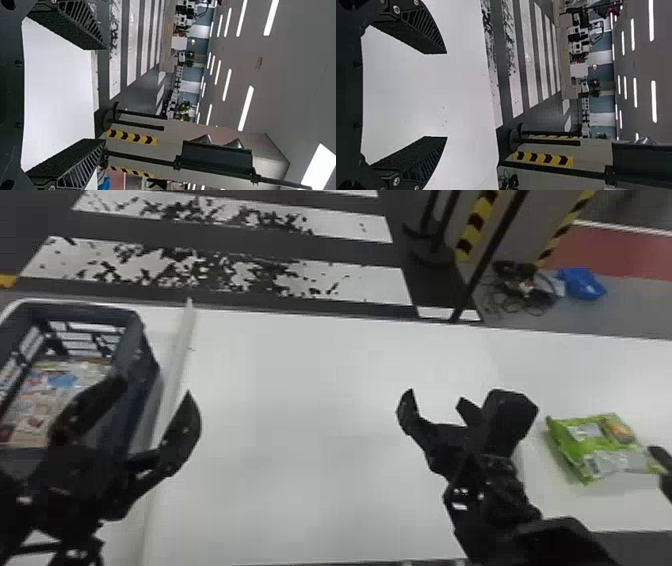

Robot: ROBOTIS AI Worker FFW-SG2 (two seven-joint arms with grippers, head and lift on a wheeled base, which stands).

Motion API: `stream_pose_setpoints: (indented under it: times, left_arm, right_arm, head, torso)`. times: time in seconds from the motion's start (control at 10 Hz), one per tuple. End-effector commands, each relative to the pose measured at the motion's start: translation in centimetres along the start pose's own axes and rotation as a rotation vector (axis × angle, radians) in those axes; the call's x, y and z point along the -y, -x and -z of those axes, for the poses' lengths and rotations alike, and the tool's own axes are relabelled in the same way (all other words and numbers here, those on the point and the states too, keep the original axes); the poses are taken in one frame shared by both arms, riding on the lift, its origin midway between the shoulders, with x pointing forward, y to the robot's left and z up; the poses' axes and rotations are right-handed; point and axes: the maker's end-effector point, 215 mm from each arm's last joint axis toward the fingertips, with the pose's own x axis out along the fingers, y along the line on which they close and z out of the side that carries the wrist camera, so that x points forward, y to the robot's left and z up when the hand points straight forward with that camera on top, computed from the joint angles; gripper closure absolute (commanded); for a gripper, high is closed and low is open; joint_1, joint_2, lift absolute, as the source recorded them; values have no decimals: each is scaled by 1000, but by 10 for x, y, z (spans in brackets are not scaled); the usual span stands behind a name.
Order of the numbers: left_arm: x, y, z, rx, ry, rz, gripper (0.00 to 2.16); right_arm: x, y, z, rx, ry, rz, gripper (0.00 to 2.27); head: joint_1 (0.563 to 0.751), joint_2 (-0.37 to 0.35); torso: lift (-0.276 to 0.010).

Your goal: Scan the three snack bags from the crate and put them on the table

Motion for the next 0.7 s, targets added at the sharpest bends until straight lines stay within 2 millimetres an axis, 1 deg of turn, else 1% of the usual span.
stream_pose_setpoints:
  times: [0.0, 0.1, 0.2, 0.3, 0.4, 0.5, 0.6]
  left_arm:
    - [-4, -3, 8, -15, 17, -22, 29]
    - [-8, -4, 14, -37, 25, -42, 29]
    - [-14, -1, 20, -61, 32, -56, 29]
    - [-29, 4, 27, -121, 52, -87, 29]
    - [-52, 9, 31, -203, 73, -123, 29]
    - [-74, 9, 9, -207, 81, -164, 29]
    - [-94, 6, -10, -212, 84, -205, 29]
  right_arm:
    - [-28, 24, -5, 67, 22, -28, 127]
    - [-34, 35, -7, 91, 18, -31, 127]
    - [-35, 43, -8, 106, 6, -32, 127]
    - [-34, 45, -6, 103, 12, -32, 127]
    - [-35, 47, -8, 106, 14, -35, 127]
    - [-40, 48, -8, 111, 29, -44, 127]
    - [-45, 50, -11, 125, 33, -54, 127]
  head:
    - [695, -104]
    - [695, -86]
    - [695, -62]
    - [695, -47]
    - [695, -30]
    - [695, -16]
    - [695, 19]
  torso:
    - [-94]
    - [-94]
    - [-94]
    - [-94]
    - [-94]
    - [-94]
    - [-94]
